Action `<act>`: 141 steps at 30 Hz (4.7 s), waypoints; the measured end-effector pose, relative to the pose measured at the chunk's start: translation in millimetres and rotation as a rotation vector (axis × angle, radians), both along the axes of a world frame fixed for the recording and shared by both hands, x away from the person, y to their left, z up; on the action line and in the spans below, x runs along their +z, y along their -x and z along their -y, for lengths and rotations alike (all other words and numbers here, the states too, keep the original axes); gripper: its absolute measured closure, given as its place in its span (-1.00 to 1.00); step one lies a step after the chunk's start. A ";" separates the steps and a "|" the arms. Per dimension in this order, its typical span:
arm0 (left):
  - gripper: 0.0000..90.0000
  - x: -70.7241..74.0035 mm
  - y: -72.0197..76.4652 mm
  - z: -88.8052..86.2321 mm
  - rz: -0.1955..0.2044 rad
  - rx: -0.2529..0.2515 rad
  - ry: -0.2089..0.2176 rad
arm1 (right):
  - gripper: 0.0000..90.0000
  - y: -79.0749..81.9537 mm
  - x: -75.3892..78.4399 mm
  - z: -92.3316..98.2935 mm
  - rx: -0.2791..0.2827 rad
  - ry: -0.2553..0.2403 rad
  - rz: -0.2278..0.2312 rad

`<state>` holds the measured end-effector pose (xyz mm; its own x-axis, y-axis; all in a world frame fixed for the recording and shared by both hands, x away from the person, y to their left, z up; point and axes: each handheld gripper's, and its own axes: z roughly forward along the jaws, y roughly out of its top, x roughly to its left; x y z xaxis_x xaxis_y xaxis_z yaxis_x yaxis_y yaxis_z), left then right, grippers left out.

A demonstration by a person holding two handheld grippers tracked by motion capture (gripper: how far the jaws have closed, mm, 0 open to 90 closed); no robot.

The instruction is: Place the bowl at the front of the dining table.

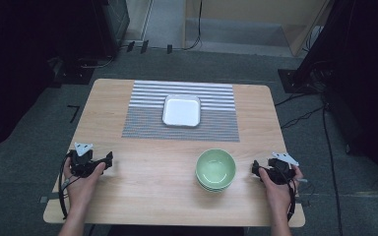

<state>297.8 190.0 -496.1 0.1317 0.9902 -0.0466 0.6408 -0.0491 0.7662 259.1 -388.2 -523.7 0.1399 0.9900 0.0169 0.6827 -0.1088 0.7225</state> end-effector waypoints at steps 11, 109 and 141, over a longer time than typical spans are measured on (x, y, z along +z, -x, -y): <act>-0.61 5.8 1.4 22.2 0.009 -0.079 0.009 | -0.86 17.8 34.7 -0.5 0.003 -0.058 0.094; -0.13 70.9 37.6 206.6 0.152 -0.544 0.201 | 0.28 26.9 98.6 -85.4 0.392 -0.192 0.238; 0.08 50.7 37.5 243.8 0.100 -0.648 0.166 | 0.92 26.8 82.8 -95.0 0.550 -0.090 0.301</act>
